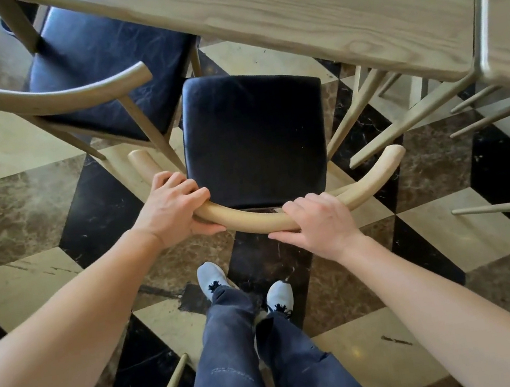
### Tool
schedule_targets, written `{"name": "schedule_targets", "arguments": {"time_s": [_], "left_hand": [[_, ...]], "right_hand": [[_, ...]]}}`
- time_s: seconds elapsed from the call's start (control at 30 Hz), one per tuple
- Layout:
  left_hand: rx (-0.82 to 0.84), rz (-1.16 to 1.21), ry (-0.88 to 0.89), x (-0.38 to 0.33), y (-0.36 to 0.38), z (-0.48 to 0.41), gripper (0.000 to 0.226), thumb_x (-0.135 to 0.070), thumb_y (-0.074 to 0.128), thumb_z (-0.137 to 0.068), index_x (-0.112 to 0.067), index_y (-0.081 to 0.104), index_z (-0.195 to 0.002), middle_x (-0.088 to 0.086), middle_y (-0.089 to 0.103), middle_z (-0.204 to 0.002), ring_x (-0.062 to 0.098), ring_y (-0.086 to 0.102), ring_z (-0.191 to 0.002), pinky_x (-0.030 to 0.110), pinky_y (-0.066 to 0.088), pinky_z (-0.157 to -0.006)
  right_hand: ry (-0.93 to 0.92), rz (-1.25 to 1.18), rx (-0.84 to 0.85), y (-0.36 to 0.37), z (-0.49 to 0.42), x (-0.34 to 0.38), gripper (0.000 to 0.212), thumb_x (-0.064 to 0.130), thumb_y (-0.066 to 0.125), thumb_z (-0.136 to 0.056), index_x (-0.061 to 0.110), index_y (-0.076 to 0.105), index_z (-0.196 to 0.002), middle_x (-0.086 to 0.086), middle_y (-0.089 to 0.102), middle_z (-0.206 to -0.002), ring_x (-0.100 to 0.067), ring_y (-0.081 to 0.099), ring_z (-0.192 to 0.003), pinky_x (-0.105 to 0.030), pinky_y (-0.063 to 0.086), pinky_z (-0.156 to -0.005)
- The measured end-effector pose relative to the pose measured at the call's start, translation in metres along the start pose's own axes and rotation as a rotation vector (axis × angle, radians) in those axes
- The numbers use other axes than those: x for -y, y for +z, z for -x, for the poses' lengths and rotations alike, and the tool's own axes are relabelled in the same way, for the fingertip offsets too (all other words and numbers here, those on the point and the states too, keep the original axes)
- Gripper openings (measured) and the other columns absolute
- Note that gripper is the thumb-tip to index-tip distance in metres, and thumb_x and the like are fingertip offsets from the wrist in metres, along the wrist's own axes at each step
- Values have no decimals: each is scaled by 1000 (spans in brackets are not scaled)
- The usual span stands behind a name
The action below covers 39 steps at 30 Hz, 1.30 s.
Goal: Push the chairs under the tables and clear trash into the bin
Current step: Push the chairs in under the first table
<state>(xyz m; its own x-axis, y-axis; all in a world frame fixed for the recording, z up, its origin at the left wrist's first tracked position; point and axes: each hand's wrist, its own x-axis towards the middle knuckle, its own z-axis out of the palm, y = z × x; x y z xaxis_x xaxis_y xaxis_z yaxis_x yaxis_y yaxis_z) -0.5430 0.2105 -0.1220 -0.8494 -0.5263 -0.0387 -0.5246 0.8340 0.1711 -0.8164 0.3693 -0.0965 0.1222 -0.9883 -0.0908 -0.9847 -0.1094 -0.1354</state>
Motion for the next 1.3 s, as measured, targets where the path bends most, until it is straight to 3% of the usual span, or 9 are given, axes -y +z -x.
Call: {"name": "schedule_targets", "arguments": {"time_s": [0.3, 0.53, 0.7, 0.9, 1.13, 1.3], "left_hand": [[-10, 10, 51, 11, 1, -9, 74, -86, 35, -81, -20, 66, -97, 2, 64, -91, 29, 55, -91, 46, 34, -94], [114, -4, 89, 35, -16, -47, 71, -85, 35, -77, -27, 65, -105, -1, 65, -99, 24, 52, -98, 46, 32, -100], [151, -12, 119, 50, -19, -58, 70, -84, 34, -78, -29, 64, -108, -1, 66, -105, 25, 53, -103, 49, 33, -102], [134, 9, 149, 66, -19, -72, 80, -90, 15, -81, -30, 63, -105, -2, 64, -101, 24, 53, -100, 46, 31, -100], [43, 4, 190, 68, -16, -99, 76, -89, 25, -81, -25, 63, -97, -2, 60, -89, 25, 51, -91, 45, 31, -97], [41, 16, 194, 63, -13, -111, 79, -88, 22, -82, -24, 64, -99, -1, 63, -93, 25, 52, -94, 45, 30, -97]], "right_hand": [[71, -16, -92, -3, 6, -8, 59, 71, 54, -87, 14, 68, -84, -2, 69, -75, -20, 63, -66, -32, 51, -65], [112, 26, -90, -5, -16, -10, 60, 74, 51, -88, 15, 65, -84, -1, 65, -73, -18, 58, -63, -27, 38, -59], [108, 23, -94, -1, -27, -14, 63, 76, 46, -88, 16, 63, -82, -1, 63, -72, -19, 56, -62, -30, 42, -58], [161, 19, -182, 0, -38, -12, 56, 71, 63, -83, 14, 65, -80, -2, 64, -69, -21, 58, -61, -28, 31, -60], [177, 24, -150, -5, -48, -30, 55, 68, 64, -84, 13, 67, -81, -4, 66, -73, -21, 61, -64, -28, 41, -63], [164, 41, -145, -6, -49, -46, 55, 67, 64, -84, 12, 66, -81, -5, 66, -73, -23, 61, -64, -28, 41, -63]]}}
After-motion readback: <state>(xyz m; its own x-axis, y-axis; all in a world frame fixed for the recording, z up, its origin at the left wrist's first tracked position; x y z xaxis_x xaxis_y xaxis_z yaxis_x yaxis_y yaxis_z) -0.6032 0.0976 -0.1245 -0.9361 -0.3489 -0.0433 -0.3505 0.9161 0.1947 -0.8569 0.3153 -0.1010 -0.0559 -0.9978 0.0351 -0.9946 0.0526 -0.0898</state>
